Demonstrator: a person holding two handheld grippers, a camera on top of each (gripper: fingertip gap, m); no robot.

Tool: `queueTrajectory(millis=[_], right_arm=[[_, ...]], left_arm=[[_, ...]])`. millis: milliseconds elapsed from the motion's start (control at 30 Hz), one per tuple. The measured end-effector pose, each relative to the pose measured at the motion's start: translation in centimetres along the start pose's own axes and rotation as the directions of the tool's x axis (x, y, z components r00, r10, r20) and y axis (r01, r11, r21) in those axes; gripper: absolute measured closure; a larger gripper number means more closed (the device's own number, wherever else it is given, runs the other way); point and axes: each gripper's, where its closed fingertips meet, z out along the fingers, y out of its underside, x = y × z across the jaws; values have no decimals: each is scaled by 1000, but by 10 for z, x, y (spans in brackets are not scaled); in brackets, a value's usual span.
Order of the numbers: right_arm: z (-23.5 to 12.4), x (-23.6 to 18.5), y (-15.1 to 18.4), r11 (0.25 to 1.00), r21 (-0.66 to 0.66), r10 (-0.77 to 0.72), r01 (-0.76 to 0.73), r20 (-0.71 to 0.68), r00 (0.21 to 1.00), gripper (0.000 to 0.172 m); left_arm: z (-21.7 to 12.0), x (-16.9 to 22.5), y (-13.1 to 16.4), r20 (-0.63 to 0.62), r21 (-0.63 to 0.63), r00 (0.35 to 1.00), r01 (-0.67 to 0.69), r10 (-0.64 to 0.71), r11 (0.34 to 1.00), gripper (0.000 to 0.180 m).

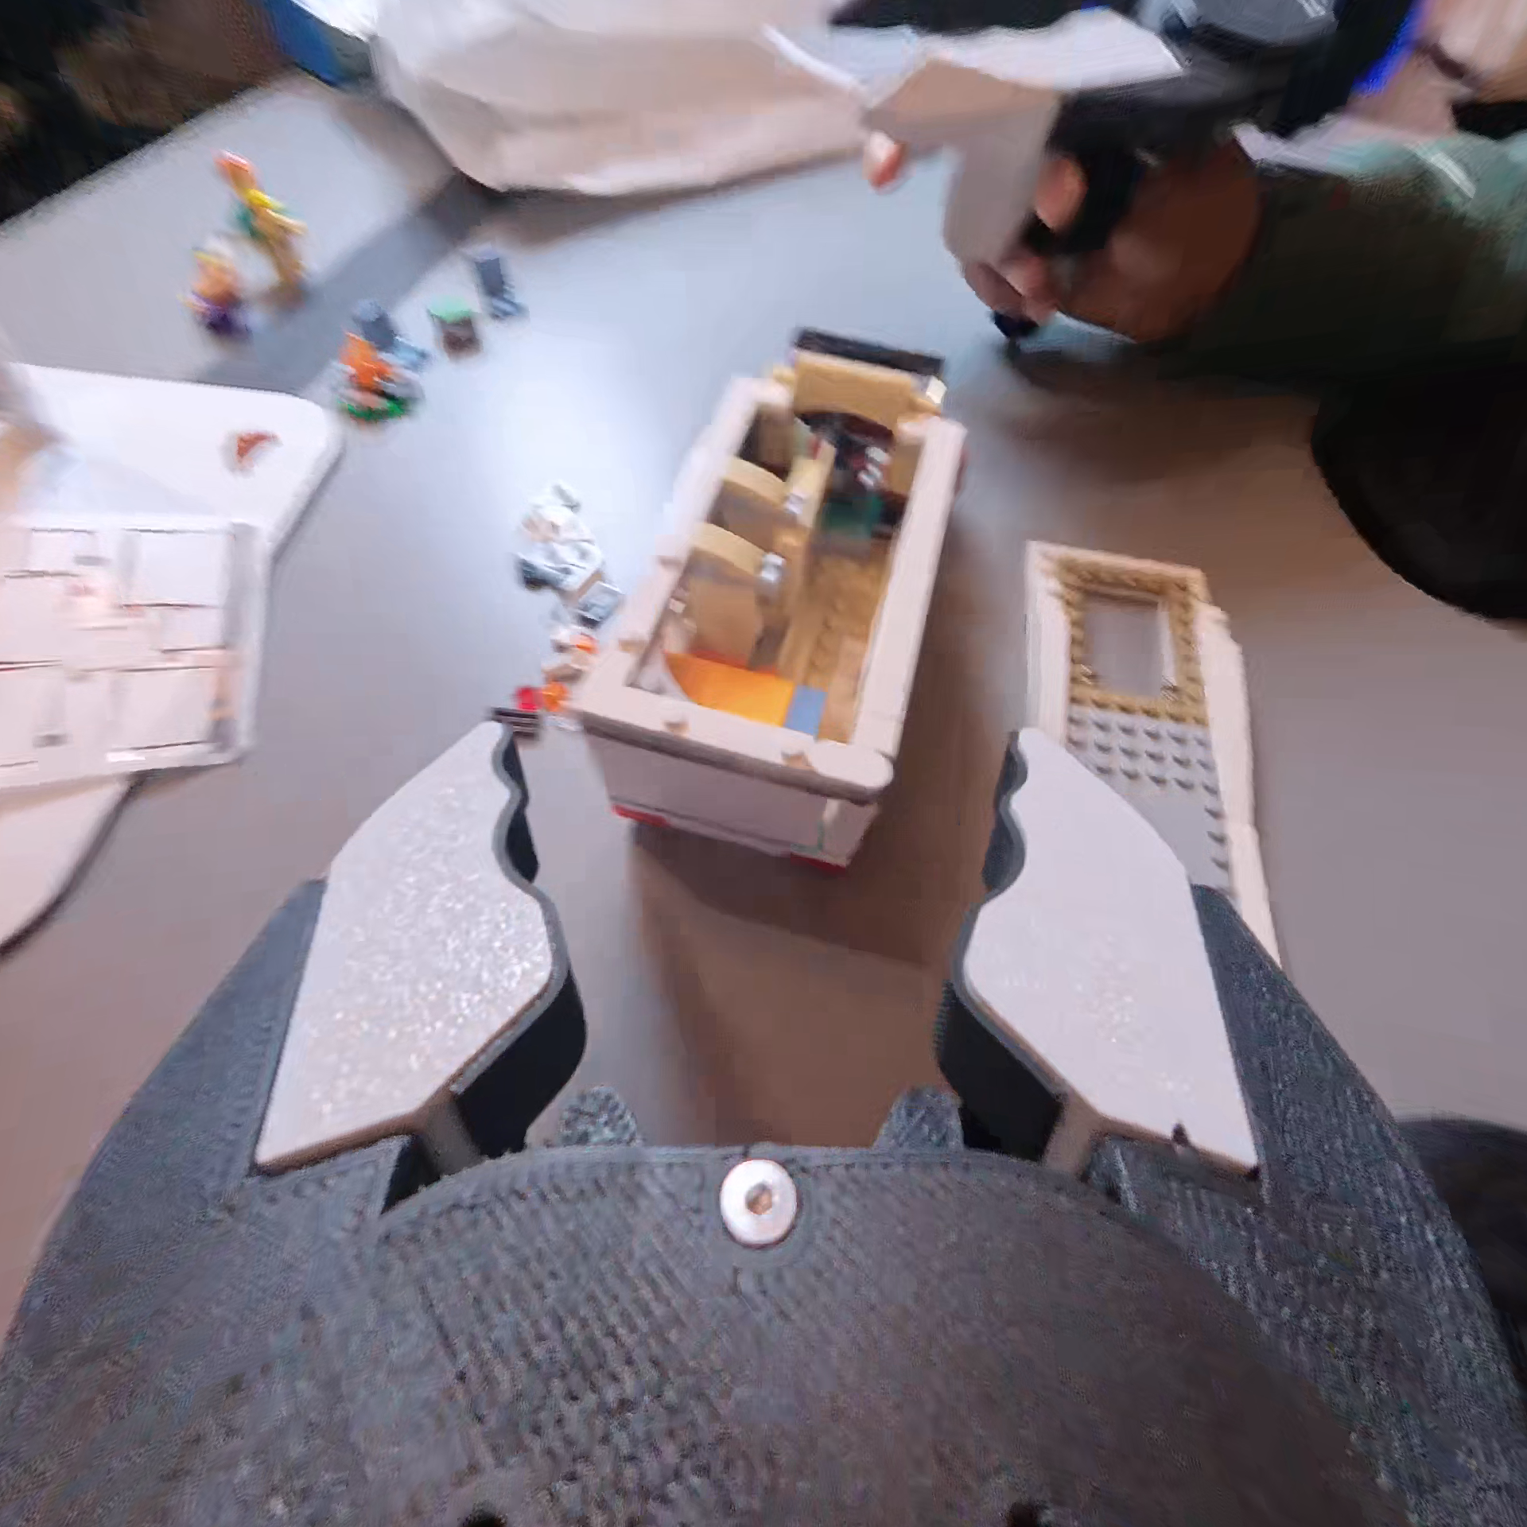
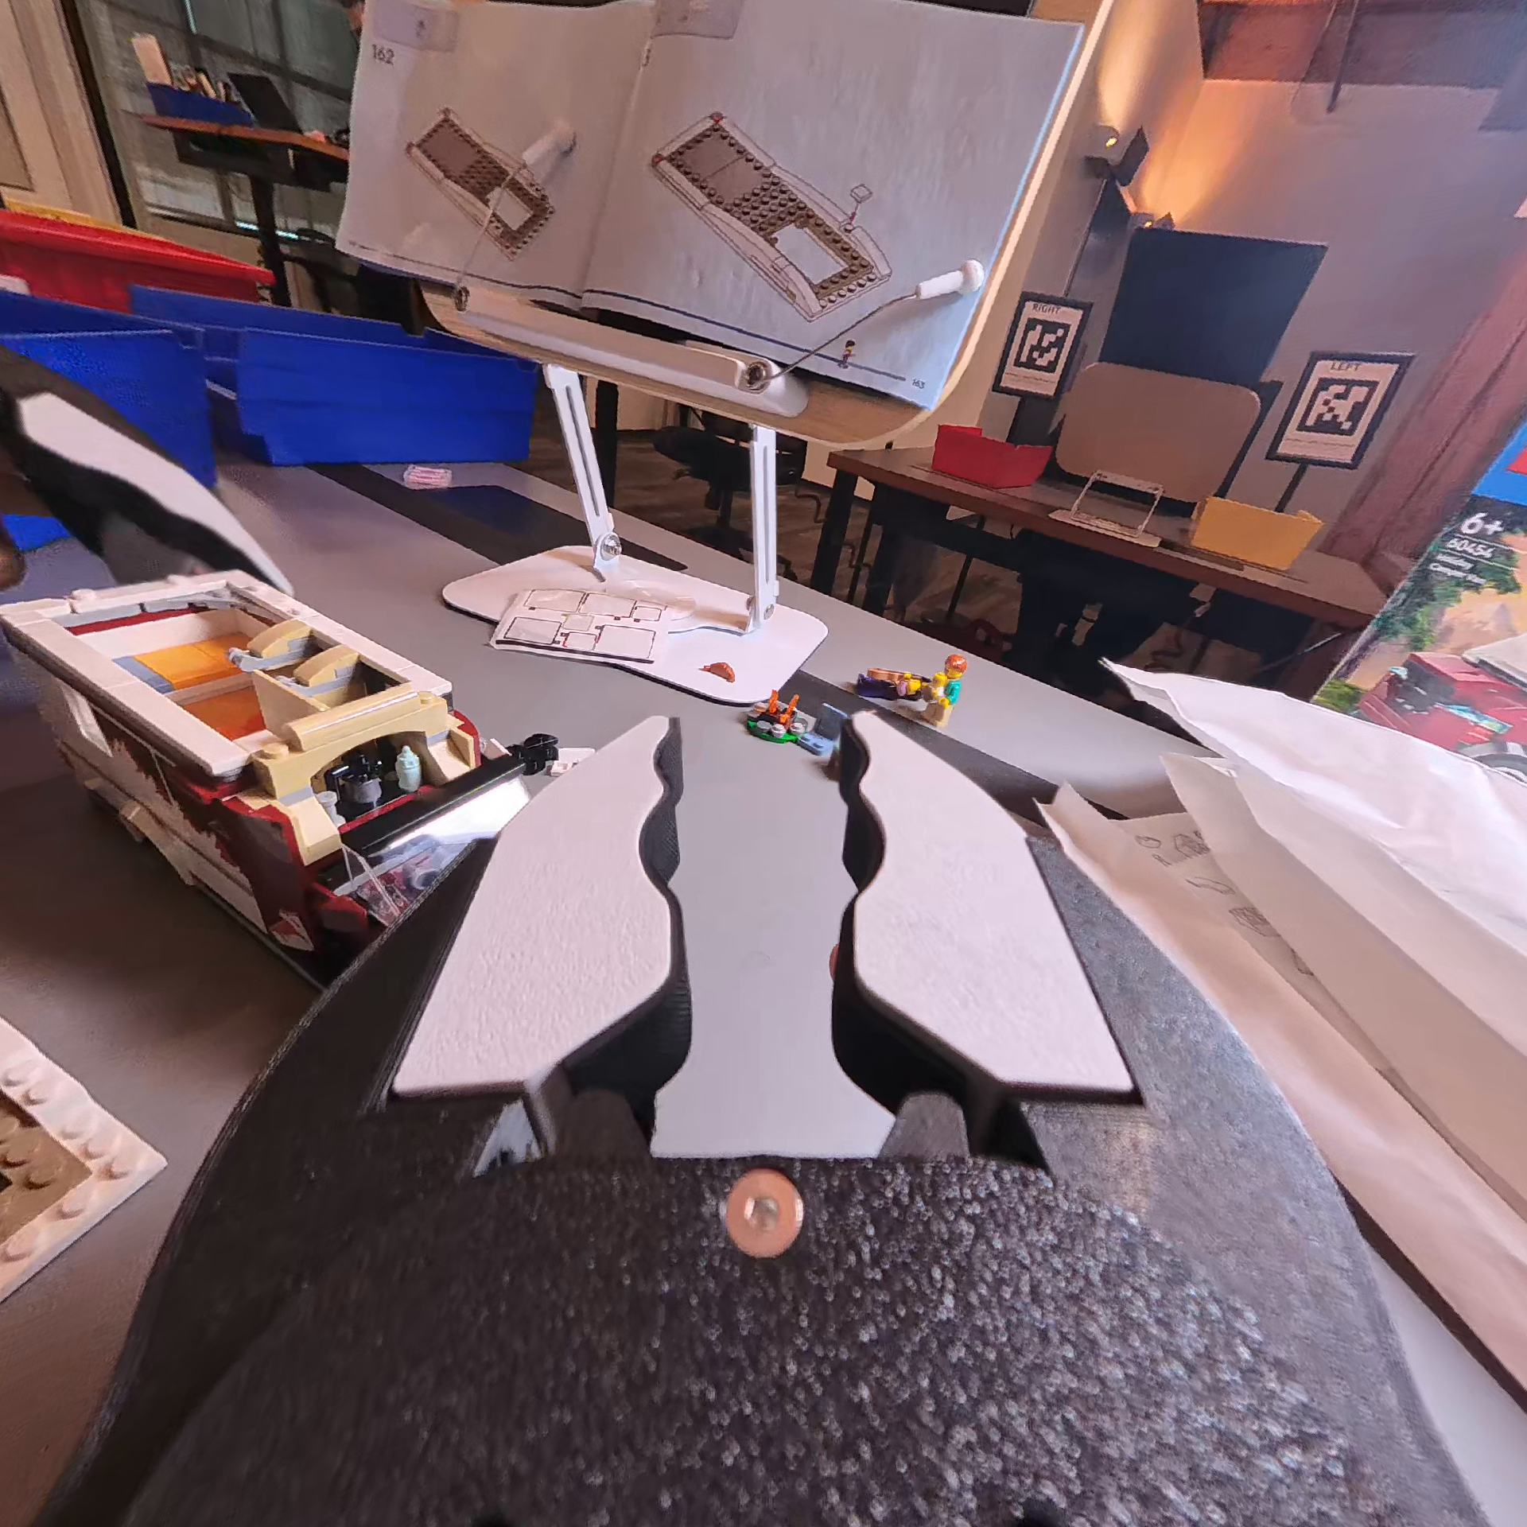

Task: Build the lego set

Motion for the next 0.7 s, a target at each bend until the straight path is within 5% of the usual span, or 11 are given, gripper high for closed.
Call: queueTrajectory(millis=[33, 133, 367, 600, 700], right_arm=[[1, -1, 0, 1000, -4, -5, 5, 3, 1000, 136], [0, -1, 0, 1000, -2, -11, 11, 1, 1000, 137], [0, 2, 0, 1000, 3, 30, -30, 13, 999, 138], [-1, 2, 0, 999, 7, 38, -38, 18, 999, 139], [6, -13, 0, 999, -29, -30, 34, 129, 991, 146]], left_arm=[[6, 9, 7, -56, -30, 998, -9, 8, 1000, 76], [12, -3, 18, 36, -80, 987, -156, 159, 985, 106], [8, 27, 22, -75, -69, 973, -225, 220, 972, 107], [9, 31, 21, -101, -60, 976, -201, 194, 978, 107], [-7, 39, 4, -245, 41, 969, -15, 25, 999, 109]])
